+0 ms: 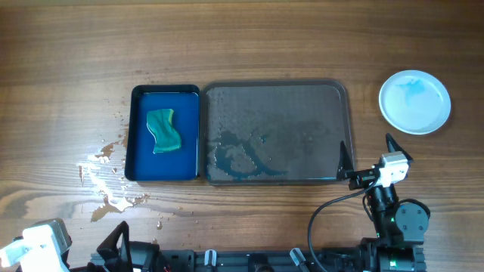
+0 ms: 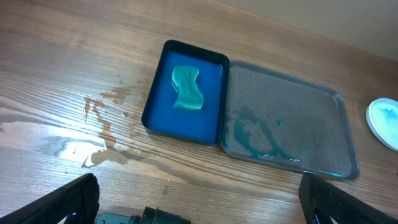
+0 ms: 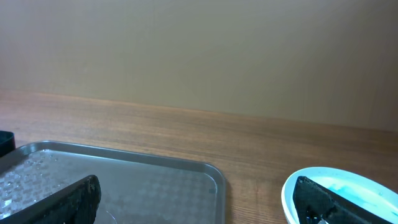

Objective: Clean dirty plates on tray and stack at the side

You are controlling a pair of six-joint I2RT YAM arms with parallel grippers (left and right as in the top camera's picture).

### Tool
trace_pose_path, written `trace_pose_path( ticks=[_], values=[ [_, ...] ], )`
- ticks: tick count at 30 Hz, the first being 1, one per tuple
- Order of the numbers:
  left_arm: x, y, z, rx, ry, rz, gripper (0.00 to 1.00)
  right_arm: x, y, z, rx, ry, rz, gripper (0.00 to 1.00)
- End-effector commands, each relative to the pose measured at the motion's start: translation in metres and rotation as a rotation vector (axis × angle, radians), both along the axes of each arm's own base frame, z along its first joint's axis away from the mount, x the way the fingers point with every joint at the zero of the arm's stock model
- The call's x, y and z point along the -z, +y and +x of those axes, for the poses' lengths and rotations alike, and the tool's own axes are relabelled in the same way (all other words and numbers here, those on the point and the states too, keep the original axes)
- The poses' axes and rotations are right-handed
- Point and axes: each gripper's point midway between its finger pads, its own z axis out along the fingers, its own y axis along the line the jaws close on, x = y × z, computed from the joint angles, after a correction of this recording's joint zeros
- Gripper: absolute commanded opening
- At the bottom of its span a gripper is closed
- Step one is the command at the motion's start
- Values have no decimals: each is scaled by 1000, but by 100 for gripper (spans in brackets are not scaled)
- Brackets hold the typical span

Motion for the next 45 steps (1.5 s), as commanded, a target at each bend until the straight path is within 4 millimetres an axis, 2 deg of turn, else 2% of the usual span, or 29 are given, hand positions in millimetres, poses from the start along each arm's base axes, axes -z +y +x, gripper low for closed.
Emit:
trace_pose_path(
  ticks=[1, 9, 11, 15, 17, 20, 22, 25, 29, 32, 36, 41, 44, 45],
  values=[
    [-1, 2, -1, -2, -7, 11, 100, -1, -1, 0, 3, -4, 11, 100],
    [-1, 2, -1, -2, -7, 11, 100, -1, -1, 0, 3, -4, 11, 100],
    [-6, 2, 3, -5, -33, 8, 100, -1, -1, 0, 3, -4, 11, 100],
    [-47, -5, 34, -25, -283, -43, 100, -1, -1, 0, 3, -3, 11, 100],
    [-45, -9, 52, -26, -360, -60, 100, -1, -1, 0, 3, -4, 11, 100],
    [-16, -25, 90, 46, -498, -103, 100, -1, -1, 0, 3, -3, 11, 100],
    [13, -39, 112, 125, -590, -130, 100, -1, -1, 0, 3, -4, 11, 100],
    [38, -50, 133, 189, -662, -156, 100, -1, -1, 0, 3, -4, 11, 100],
    [64, -52, 158, 176, -738, -250, 100, -1, -1, 0, 3, -4, 11, 100],
    [79, -52, 165, 174, -809, -294, 100, -1, -1, 0, 3, -4, 11, 100],
    [75, -52, 166, 190, -910, -291, 100, -1, -1, 0, 3, -4, 11, 100],
    [85, -53, 168, 200, -926, -291, 100, -1, -1, 0, 3, -4, 11, 100],
    [109, -56, 174, 202, -820, -299, 100, -1, -1, 0, 3, -3, 11, 100],
    [124, -58, 176, 204, -755, -305, 100, -1, -1, 0, 3, -4, 11, 100]
  ],
)
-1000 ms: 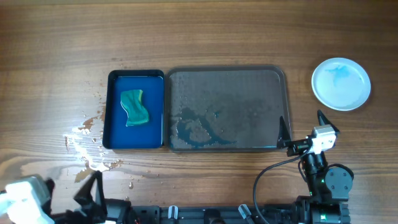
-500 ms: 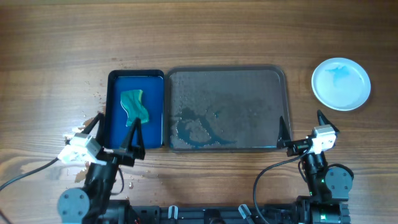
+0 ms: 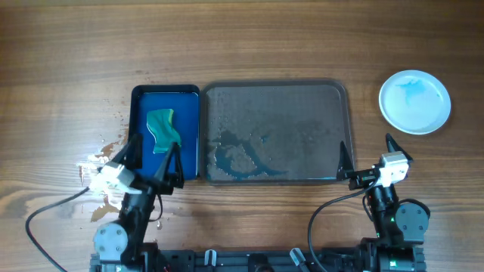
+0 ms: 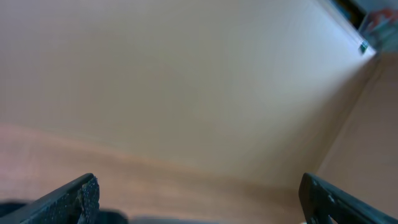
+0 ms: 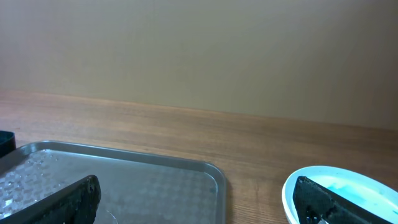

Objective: Clean dirty plates on tray and stack at the side

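The grey tray (image 3: 333,94) lies mid-table with a smear of blue-green liquid and no plates on it. A white plate (image 3: 414,102) with a faint blue stain rests on the wood to its right; its rim (image 5: 323,177) shows in the right wrist view. A green sponge (image 3: 163,130) lies in the dark blue basin (image 3: 189,162) left of the tray. My left gripper (image 3: 150,157) is open at the basin's near edge, pointing level toward the far wall. My right gripper (image 3: 369,159) stands open at the tray's near right corner, holding nothing.
Spilled liquid (image 3: 106,181) marks the wood left of the basin, under my left arm. The far half of the table is bare wood. A beige wall (image 5: 199,50) rises behind the table.
My left arm has moved from the table's near left corner up to the basin's near edge, its camera now tilted level at the wall. The right arm, plate, tray and sponge are unchanged.
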You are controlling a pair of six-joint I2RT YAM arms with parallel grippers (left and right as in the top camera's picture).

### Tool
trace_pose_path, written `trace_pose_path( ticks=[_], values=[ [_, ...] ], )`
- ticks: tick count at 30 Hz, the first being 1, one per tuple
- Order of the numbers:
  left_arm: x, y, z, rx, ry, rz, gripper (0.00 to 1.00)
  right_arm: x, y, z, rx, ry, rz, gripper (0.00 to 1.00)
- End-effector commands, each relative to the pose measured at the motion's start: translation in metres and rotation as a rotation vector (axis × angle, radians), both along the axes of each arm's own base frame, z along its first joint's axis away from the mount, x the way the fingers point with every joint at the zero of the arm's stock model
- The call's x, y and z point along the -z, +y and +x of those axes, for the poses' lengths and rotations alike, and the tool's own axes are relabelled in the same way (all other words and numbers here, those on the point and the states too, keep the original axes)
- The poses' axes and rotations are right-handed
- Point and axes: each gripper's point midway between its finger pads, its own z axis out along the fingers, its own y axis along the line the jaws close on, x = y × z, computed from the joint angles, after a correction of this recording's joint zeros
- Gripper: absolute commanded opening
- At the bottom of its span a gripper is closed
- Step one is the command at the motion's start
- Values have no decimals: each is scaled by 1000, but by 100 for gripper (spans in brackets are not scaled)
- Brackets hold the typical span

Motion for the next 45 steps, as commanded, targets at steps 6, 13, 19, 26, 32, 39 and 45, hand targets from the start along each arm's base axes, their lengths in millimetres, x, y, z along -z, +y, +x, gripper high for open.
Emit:
trace_pose_path(
  ticks=[6, 13, 19, 26, 32, 39, 45],
  values=[
    [73, -5, 5, 32, 295, 16, 100, -1, -1, 0, 3, -6, 7, 100],
    [73, -5, 5, 28, 288, 43, 100, -1, -1, 0, 3, -6, 7, 100],
    [72, -5, 5, 28, 287, 43, 100, -1, -1, 0, 3, -6, 7, 100],
    [73, -5, 5, 28, 288, 43, 100, -1, -1, 0, 3, -6, 7, 100],
    [73, -5, 5, 28, 288, 43, 100, -1, -1, 0, 3, -6, 7, 100],
    [73, -5, 5, 28, 289, 43, 100, -1, -1, 0, 3, -6, 7, 100],
    [73, -5, 5, 28, 288, 44, 100, -1, -1, 0, 3, -6, 7, 100]
  ],
)
